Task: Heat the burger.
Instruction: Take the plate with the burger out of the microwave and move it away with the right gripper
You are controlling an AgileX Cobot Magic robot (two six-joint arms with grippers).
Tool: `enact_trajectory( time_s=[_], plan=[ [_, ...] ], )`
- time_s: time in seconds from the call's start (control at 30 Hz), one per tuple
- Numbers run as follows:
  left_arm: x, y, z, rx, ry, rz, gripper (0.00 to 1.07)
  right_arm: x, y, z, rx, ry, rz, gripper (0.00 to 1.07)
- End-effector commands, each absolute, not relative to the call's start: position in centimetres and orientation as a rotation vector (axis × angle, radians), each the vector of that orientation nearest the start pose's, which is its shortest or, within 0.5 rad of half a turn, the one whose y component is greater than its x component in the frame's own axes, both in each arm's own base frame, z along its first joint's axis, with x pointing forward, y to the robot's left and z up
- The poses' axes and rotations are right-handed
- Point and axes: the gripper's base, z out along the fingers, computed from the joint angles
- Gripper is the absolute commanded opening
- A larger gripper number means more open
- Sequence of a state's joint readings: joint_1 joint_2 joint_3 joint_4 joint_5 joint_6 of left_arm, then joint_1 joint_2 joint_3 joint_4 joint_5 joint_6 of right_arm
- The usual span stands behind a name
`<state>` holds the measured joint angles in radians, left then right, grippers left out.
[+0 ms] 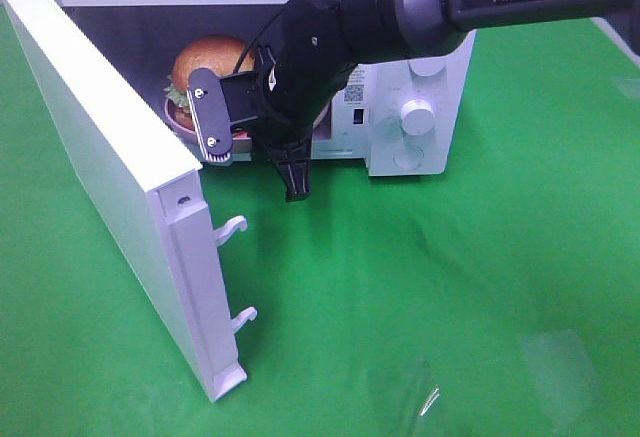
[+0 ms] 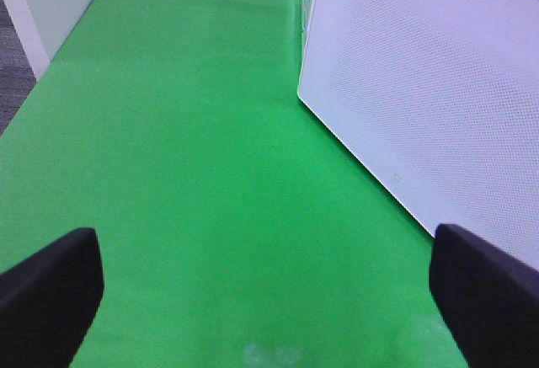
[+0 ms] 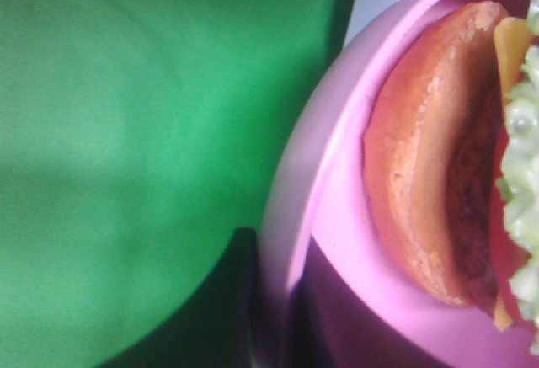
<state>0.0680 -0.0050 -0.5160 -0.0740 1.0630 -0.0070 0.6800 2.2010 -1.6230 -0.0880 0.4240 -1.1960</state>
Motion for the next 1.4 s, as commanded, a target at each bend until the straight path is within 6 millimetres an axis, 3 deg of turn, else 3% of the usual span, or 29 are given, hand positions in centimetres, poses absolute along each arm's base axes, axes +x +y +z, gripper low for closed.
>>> enact_trajectory(
  time_s=[0.03, 0.6, 1.4],
  plan=[
    [-1.0, -0.7, 28.1, -0.070, 2.009, -0.050, 1.00, 37.1, 29.8, 17.4, -2.035, 1.338, -0.300, 0.00],
    [-1.0, -0.7, 28.1, -0.070, 2.009, -0.050, 1.00, 33.7, 30.6, 17.2, -2.106, 1.194, -0.283, 0.00],
    [-1.0, -0.7, 28.1, -0.070, 2.009, -0.050, 1.00, 28.7, 26.2, 18.2, -2.140, 1.062, -0.340, 0.00]
  ],
)
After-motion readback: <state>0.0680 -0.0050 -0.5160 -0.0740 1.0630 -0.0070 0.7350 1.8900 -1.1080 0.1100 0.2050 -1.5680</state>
